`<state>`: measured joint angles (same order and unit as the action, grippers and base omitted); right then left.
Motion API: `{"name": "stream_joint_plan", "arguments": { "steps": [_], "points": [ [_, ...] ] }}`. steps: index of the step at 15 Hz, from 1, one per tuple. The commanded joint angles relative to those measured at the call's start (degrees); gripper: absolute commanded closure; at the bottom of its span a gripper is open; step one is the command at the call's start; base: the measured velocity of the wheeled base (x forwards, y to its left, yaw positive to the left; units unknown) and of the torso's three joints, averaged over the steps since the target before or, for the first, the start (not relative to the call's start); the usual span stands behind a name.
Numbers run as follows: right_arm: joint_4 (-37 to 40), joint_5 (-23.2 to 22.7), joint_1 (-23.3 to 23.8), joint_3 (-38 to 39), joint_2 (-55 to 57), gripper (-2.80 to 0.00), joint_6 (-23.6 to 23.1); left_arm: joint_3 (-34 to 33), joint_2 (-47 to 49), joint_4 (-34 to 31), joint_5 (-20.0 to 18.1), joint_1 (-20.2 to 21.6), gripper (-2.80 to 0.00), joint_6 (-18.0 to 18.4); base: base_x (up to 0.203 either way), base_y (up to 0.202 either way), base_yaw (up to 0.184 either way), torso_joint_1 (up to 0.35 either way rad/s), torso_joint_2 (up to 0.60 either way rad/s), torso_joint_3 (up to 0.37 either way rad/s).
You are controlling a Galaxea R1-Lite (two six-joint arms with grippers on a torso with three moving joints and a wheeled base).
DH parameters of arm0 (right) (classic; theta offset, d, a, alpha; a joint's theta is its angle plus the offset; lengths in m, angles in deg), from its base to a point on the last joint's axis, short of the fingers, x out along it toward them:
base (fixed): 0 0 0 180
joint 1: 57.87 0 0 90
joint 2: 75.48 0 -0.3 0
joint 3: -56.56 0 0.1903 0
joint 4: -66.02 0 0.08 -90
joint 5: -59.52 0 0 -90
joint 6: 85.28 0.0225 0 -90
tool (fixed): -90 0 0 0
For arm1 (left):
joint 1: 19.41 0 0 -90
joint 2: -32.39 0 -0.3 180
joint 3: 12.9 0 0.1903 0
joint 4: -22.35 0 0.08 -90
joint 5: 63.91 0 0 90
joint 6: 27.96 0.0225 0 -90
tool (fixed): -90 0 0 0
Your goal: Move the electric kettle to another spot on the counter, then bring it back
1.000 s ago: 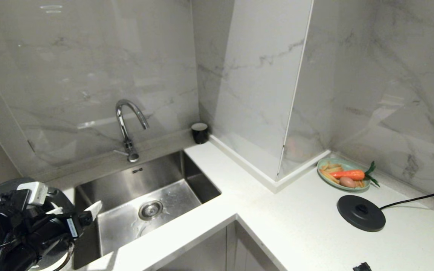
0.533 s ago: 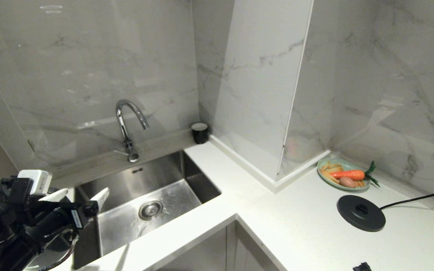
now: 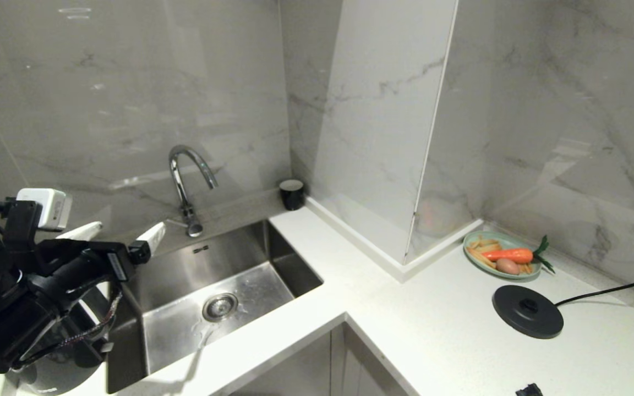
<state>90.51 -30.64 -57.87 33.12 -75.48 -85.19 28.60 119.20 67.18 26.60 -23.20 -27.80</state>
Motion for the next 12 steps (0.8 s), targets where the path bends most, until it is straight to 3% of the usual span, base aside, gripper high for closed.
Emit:
{"name": "stream_joint_plan", "arguments": {
  "steps": [1,4,5,8,12],
  "points": [
    [0.02,-0.02,0.00,0.06,0.00,0.00,-0.01,1.13,-7.77,-4.43,0.09,-1.85,-2.80,0.00,0.000,0.000,0.000,0.000,0.00,0.000],
    [0.02,-0.02,0.00,0.03,0.00,0.00,-0.01,4.60,-18.60,-26.03,2.60,-3.60,-2.80,0.17,0.000,0.000,0.000,0.000,0.00,0.000],
    [0.02,-0.02,0.00,-0.01,0.00,0.00,-0.01,6.08,-22.03,-35.33,5.40,-3.89,0.00,0.46,0.000,0.000,0.000,0.000,0.00,0.000],
    [0.02,-0.02,0.00,-0.01,0.00,0.00,-0.01,7.53,-32.98,-47.35,10.35,-6.66,0.00,0.38,0.000,0.000,0.000,0.000,0.00,0.000],
    [0.02,-0.02,0.00,-0.01,0.00,0.00,-0.01,4.69,-41.82,-51.97,13.46,-7.47,0.00,0.50,0.000,0.000,0.000,0.000,0.00,0.000]
  ]
}}
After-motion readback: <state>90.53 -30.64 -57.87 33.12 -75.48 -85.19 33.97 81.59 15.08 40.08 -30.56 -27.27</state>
